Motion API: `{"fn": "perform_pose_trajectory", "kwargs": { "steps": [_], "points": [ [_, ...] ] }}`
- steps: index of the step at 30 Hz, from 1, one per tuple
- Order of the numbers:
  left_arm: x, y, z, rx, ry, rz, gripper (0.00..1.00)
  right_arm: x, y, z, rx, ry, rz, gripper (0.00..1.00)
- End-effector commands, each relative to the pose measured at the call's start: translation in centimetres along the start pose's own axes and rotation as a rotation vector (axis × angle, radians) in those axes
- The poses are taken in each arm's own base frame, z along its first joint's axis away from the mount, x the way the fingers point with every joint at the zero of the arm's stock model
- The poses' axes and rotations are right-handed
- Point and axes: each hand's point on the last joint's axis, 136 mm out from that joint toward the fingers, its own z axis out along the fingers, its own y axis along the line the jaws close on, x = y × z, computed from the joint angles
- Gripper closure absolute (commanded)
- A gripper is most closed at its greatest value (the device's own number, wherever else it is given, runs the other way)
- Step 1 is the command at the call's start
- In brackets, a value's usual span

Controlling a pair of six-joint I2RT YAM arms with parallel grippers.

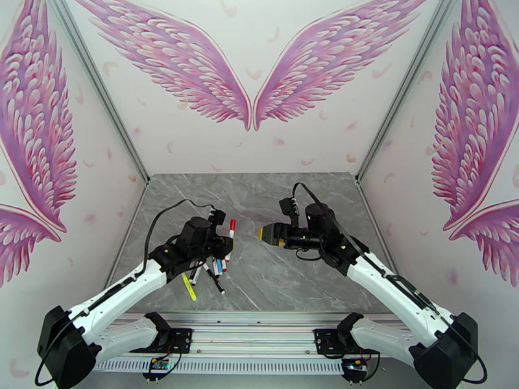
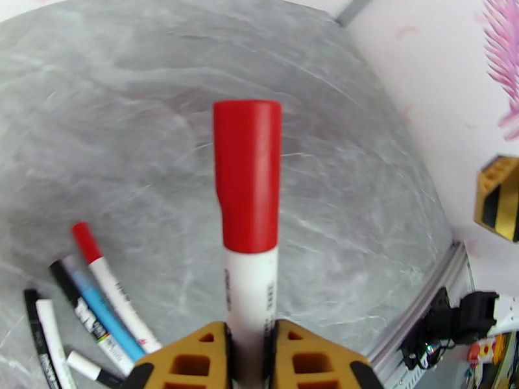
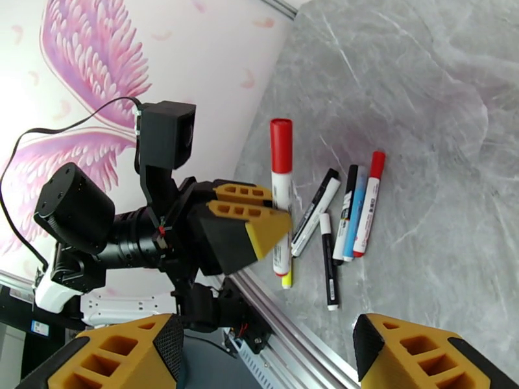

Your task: Open the pen caps

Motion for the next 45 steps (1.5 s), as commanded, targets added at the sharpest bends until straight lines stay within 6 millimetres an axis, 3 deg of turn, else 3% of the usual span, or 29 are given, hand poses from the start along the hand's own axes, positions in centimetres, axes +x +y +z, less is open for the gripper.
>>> {"fn": "perform_pose_trajectory", "kwargs": {
  "steps": [1, 7, 16, 23, 32, 45],
  "points": [
    [-2.5, -4.6, -0.5, 0.180, -0.067, 0.082, 0.85, -0.5, -0.4, -0.4, 0.051, 0.001, 0.014, 0.31],
    [-2.0, -8.3, 0.1, 0.340, -0.036, 0.101, 0.85, -1.7, -0.9, -0.2, 0.084, -0.049, 0.006, 0.34],
    [-0.8, -10.8, 1.1, 0.432, 0.028, 0.126, 0.87, -2.3, -1.4, 0.6, 0.090, -0.052, 0.007, 0.39],
    [-0.3, -11.6, 1.8, 0.458, 0.057, 0.136, 0.87, -2.1, -1.7, 1.1, 0.089, -0.038, 0.011, 0.52],
    [0.3, -11.3, 2.3, 0.446, 0.074, 0.137, 0.88, -2.0, -1.8, 1.1, 0.100, -0.030, 0.001, 0.70],
    [0.5, -11.7, 2.0, 0.466, 0.075, 0.137, 0.88, -2.0, -2.0, 1.2, 0.103, -0.024, 0.000, 0.83]
  ]
}}
